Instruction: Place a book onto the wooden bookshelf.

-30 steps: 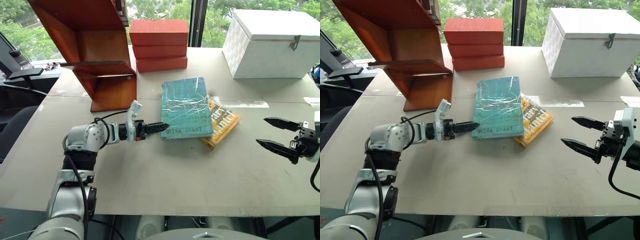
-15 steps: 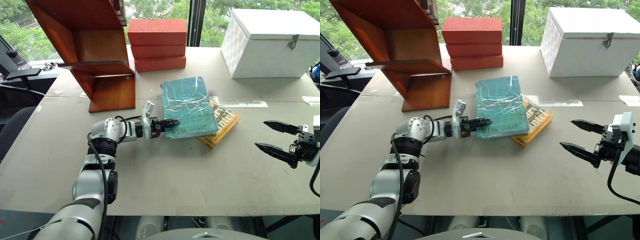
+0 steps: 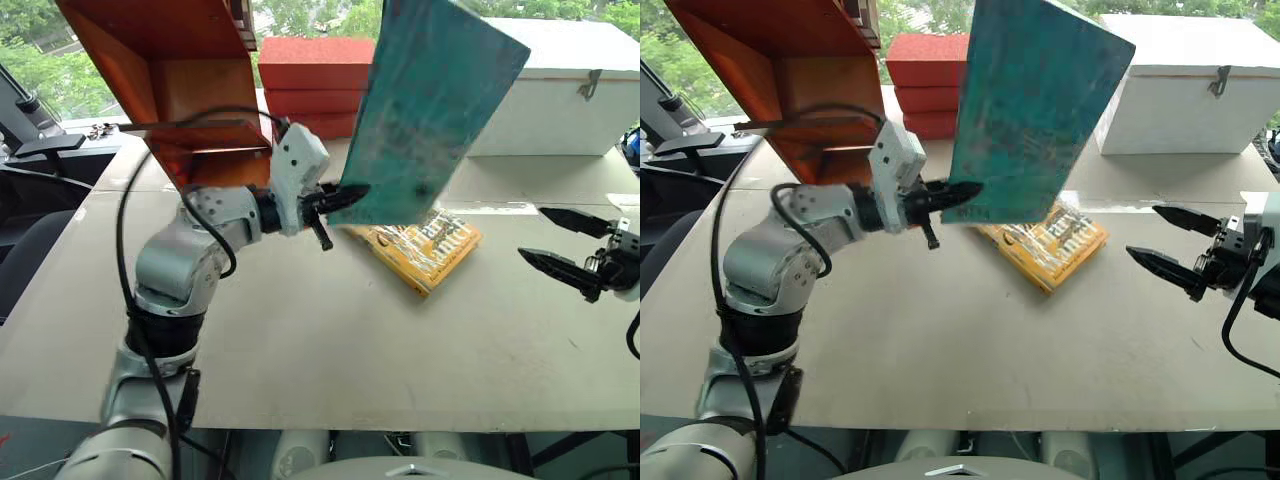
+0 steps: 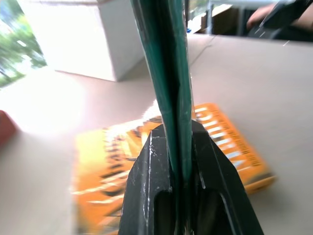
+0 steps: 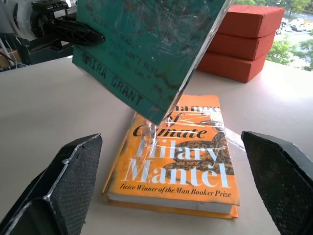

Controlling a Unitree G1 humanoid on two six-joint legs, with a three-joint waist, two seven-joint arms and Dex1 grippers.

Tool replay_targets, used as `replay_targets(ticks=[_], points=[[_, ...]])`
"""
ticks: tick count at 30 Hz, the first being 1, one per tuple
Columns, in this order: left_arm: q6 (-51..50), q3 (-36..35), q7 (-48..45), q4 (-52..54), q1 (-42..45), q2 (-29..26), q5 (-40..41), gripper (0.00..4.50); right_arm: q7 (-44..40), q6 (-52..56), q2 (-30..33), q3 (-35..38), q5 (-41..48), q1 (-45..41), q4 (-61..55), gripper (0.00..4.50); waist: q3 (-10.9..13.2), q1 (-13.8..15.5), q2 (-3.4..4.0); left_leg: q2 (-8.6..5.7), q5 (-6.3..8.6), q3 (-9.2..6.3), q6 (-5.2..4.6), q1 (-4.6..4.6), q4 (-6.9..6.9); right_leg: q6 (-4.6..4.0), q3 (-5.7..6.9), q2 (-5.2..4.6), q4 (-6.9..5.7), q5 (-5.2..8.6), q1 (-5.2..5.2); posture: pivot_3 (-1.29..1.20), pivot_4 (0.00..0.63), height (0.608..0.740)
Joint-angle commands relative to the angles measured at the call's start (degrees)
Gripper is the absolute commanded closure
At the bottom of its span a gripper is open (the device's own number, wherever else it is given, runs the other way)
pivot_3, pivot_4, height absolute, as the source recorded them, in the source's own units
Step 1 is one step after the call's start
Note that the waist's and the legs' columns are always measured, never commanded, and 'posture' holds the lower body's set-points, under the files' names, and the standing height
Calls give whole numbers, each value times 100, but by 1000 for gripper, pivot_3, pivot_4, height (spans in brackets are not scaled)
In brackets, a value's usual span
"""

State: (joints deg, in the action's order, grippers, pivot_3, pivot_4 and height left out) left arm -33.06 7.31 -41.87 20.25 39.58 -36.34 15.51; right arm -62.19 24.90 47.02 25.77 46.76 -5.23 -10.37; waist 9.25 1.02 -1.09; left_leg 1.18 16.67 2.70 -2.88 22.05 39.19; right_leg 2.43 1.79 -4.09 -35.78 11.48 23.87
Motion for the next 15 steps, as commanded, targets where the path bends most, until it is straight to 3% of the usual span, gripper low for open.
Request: replay_targets(ticks=[1, 7, 15], points=[[1144, -27, 622, 8, 546, -318, -1269, 4461, 80, 173, -41, 44, 324, -408, -46, 0, 2, -3, 2, 0, 0, 2, -1, 1, 0, 0, 5, 1, 0, -1, 1, 0, 150, 740], [1894, 21, 1076, -506, 962, -1730, -3395, 4461, 447, 681, -290, -62, 920, -1524, 89, 0, 15, -47, 7, 0, 0, 10, -2, 2, -4, 20, 2, 11, 5, -8, 8, 0, 150, 740], [1811, -205, 729, -644, 379, -2758, -4422, 4461, 662, 1091, -631, -247, 1308, -2477, 374, 0, 18, -8, 7, 3, -14, 8, 23, 85, 4, 32, 20, 9, -4, -14, 79, 0, 150, 740]])
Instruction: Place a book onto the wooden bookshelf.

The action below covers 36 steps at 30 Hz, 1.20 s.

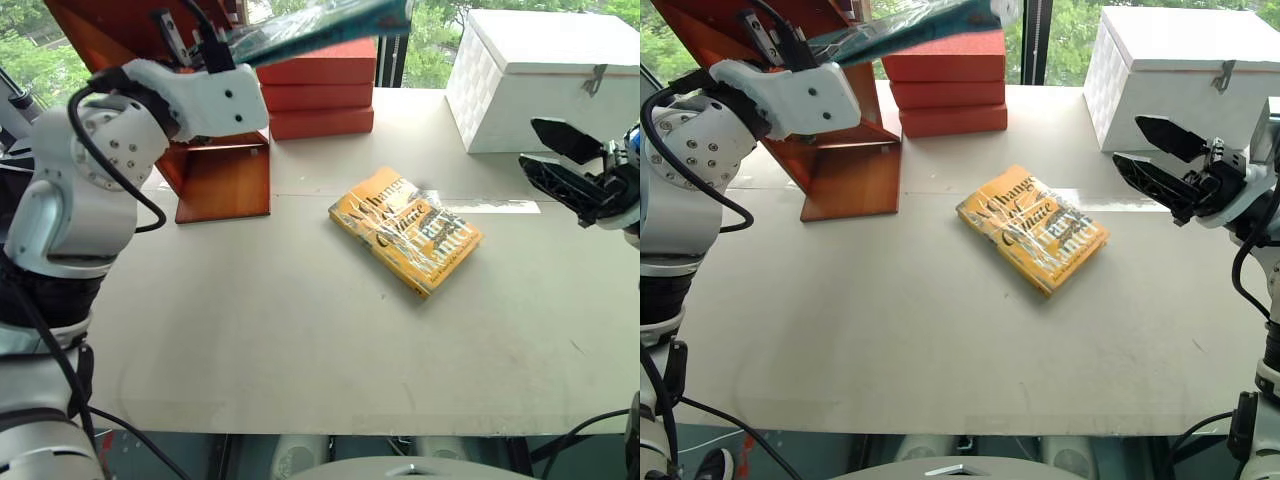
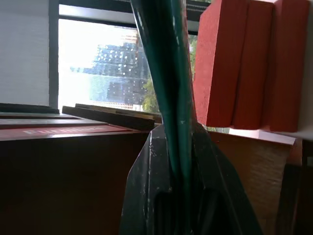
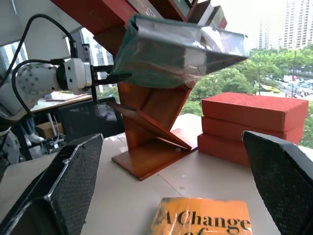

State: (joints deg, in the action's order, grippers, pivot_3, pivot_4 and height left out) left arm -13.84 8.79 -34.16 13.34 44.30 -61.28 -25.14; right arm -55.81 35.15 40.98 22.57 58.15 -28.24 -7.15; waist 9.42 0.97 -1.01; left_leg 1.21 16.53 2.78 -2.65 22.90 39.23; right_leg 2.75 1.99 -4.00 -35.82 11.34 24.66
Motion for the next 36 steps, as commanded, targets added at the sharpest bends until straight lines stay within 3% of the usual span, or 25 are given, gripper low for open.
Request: replay_targets(ticks=[1, 20, 26, 30, 31, 36], points=[[-140, -397, -81, 33, -184, -342, -435, 4461, 27, 80, -59, 61, 175, -232, 92, 0, 2, -7, -3, -2, 0, 3, 0, 1, 0, 1, -1, -1, 1, 0, 1, 0, 150, 740], [-888, -1331, -1060, 107, -1371, -994, -539, 4461, -7, -56, -433, -162, -216, -633, 431, 0, 17, -39, -10, 3, 8, 6, -14, 1, -1, 4, -2, 0, -9, 2, 8, 0, 150, 740], [-1142, -1545, -1122, 205, -1570, -1033, -609, 2110, -40, -107, -474, -193, -325, -678, 515, 0, 18, -73, -9, 3, 10, 6, -16, 0, -2, 4, -3, 2, -12, 2, 10, 0, 150, 740], [-1366, -1692, -1129, 292, -1713, -1076, -650, 292, -74, -149, -506, -206, -397, -729, 592, 0, 18, -66, -8, 3, 10, 7, -18, -1, 0, 4, -4, 1, -15, 2, 10, 0, 150, 740], [-1430, -1730, -1140, 335, -1757, -1068, -642, 34, -80, -157, -514, -208, -409, -737, 607, 0, 18, -64, -8, 3, 10, 7, -18, -1, 0, 4, -5, 1, -15, 2, 10, 0, 150, 740], [-1609, -1951, -924, 583, -1868, -929, -688, 34, -117, -218, -547, -234, -474, -759, 695, 0, 18, -39, -8, 2, 4, 7, -8, -2, 0, 3, -4, 1, -16, 2, 10, 0, 150, 740]])
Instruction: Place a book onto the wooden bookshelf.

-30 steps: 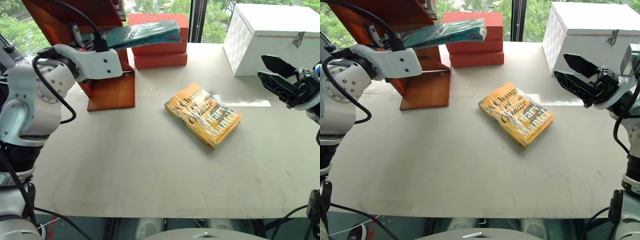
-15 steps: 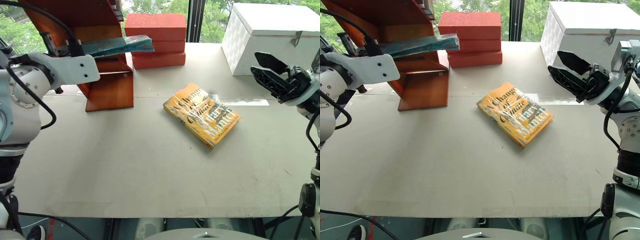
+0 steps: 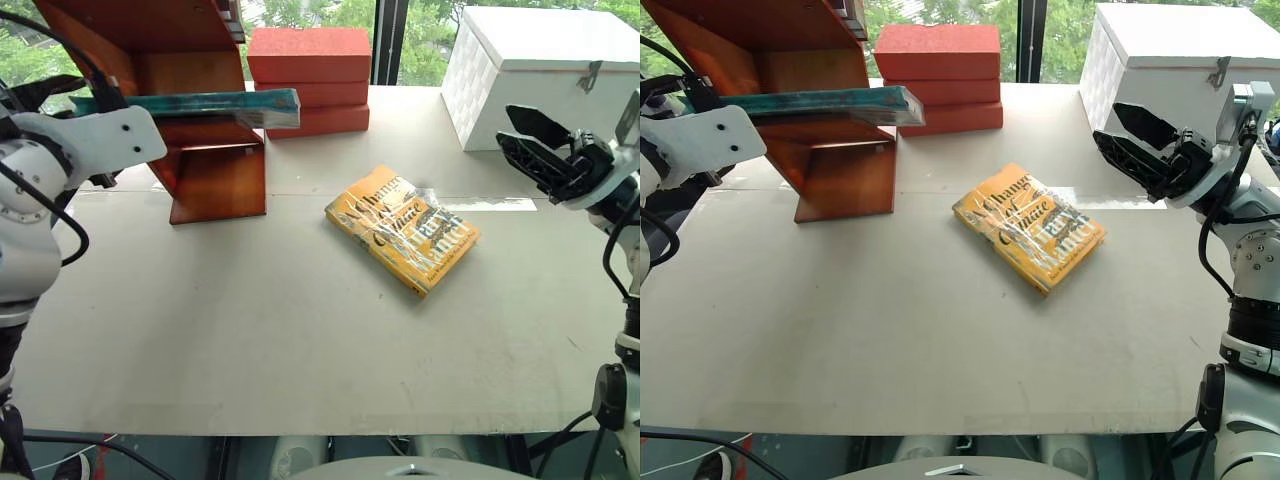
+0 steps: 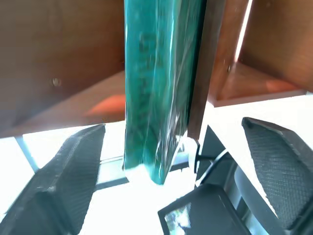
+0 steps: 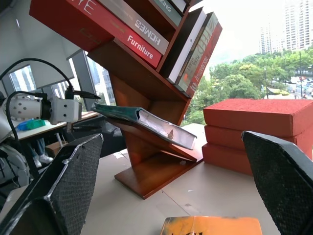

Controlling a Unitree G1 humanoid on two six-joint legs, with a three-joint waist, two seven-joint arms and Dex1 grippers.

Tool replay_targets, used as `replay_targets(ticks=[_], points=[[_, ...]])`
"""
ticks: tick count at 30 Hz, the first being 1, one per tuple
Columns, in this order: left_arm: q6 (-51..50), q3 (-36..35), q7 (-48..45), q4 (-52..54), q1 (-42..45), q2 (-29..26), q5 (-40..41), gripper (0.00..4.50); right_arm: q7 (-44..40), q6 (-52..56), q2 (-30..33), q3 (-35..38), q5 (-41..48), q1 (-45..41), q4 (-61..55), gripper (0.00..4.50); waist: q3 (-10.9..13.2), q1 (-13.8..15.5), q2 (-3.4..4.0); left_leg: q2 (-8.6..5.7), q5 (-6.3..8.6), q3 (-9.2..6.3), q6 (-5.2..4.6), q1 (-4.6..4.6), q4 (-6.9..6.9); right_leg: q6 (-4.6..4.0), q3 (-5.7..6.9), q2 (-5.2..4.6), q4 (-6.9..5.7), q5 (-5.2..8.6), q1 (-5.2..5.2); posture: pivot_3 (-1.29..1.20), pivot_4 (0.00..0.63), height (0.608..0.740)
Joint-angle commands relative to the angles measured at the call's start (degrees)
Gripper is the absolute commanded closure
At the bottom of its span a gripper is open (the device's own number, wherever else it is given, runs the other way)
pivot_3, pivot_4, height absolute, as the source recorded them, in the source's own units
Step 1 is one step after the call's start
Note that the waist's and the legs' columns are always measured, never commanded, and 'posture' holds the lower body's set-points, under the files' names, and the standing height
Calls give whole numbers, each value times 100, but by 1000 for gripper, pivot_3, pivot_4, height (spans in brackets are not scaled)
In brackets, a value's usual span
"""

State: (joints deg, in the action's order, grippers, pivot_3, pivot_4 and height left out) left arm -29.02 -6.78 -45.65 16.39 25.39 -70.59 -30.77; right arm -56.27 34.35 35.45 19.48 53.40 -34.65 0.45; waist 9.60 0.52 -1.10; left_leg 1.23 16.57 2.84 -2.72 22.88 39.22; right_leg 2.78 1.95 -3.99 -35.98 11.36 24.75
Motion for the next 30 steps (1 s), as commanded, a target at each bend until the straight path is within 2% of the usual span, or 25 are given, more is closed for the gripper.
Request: replay_targets(ticks=[1, 4, 6, 8, 12, 15, 18, 20, 22, 26, 30], points=[[-120, -453, 303, 331, 23, 46, -127, 34, -78, -149, 1, 73, -14, -115, -53, 0, 0, 12, 0, 0, -4, 0, 7, 0, 0, 0, 0, 0, 0, 0, 0, 0, 150, 740], [-252, -639, 520, 497, 78, 314, -18, 34, -99, -164, 3, 79, -47, -109, -23, 0, 0, 20, 0, 0, -4, 0, 7, 1, 0, 0, -1, -1, 1, 0, 0, 0, 150, 740], [80, -909, 651, 584, 57, 679, 455, 34, -129, -170, 57, 97, -83, -26, -34, 0, -1, 26, 0, 0, -4, -1, 7, 0, 1, 0, 0, -1, 0, 0, -1, 0, 150, 740], [395, -1183, 594, 804, -97, 1247, 1181, 34, -263, -196, 184, 128, -156, 127, -52, 0, -2, 31, 2, 1, -4, -2, 7, 0, 4, -1, 0, -3, -3, -1, -2, 0, 150, 740], [1043, -1657, 718, 1192, -903, 2124, 1905, 34, -576, -352, 521, 189, -408, 627, -72, 0, -2, 28, 0, 3, -5, -1, 8, 2, 10, 0, -3, -8, 0, -2, -4, 0, 150, 740], [676, -1671, 470, 1572, -1515, 3088, 3122, 34, -632, -941, 617, 135, -963, 1260, -189, 0, -4, 28, -2, 4, -4, 2, 8, -1, 9, 2, -8, -10, 2, -3, -5, 0, 150, 740], [-201, -1157, -13, 2022, -2251, 3693, 4314, 34, -521, -1754, 517, 5, -1683, 1874, -150, 0, -7, 25, -3, 4, -4, 1, 8, -5, 12, 3, -9, -10, -2, -4, -8, 0, 150, 740], [-301, -664, 98, 2075, -2762, 4126, 4512, 34, -453, -2342, 393, -138, -2255, 2626, -45, 0, -16, 28, 0, 4, -4, 0, 7, -9, 20, 4, -10, -8, -17, -5, -8, 0, 150, 740], [-322, -422, 332, 1903, -3069, 4443, 4571, 34, -410, -2930, 273, -277, -2733, 3272, 84, 0, -23, 46, 0, 4, 9, -11, -15, -49, 18, 2, -2, -7, -9, -4, -52, 0, 150, 740], [170, -185, 536, 1447, -3470, 4559, 4341, 34, -286, -3544, -7, -277, -3012, 3866, 396, 0, -15, -9, 20, 3, 10, -4, -17, -100, 16, -22, -12, -4, -9, 10, -94, 0, 150, 740], [623, -137, 619, 1130, -3561, 4492, 4265, 34, -169, -3837, -71, -257, -3090, 4033, 584, 0, -33, -51, 24, 8, 8, 5, -19, -140, 16, -14, -25, 1, -9, 13, -120, 0, 150, 740]])
